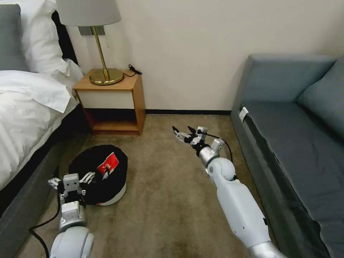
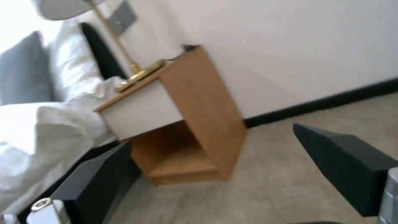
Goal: Pick up the trash bin, then pick up the garbage on the floor and place it into the trash bin.
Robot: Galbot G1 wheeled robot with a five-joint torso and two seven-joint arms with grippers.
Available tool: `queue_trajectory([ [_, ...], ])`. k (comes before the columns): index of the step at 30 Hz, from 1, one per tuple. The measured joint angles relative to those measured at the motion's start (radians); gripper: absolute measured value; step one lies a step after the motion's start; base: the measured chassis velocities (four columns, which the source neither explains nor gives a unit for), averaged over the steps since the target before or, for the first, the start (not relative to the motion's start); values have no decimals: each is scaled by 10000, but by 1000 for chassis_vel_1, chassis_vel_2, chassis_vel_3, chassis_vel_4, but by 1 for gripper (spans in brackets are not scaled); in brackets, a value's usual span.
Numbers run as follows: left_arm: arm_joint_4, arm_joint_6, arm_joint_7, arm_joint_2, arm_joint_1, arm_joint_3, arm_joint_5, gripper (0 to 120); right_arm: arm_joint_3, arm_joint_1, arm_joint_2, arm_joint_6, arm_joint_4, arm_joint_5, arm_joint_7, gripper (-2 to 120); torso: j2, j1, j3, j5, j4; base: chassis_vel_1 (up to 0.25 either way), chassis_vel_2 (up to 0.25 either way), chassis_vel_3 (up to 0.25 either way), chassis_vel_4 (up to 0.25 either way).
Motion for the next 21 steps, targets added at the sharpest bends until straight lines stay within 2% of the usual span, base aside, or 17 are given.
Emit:
queue_trajectory([
  [7,-6,-570,169,-105,-6,281,505,100,677,-839,152,-272,623,-465,526,100,0,0,-1,0,0,0,0,0,0],
  [14,220,-996,379,-136,-20,341,606,100,1026,-1585,151,-430,1188,-766,805,100,-1,0,0,0,0,0,0,0,0],
  [21,481,-1102,431,-232,-215,505,848,100,1164,-2003,358,-455,1619,-862,1122,100,-1,0,0,-1,1,0,0,0,0],
])
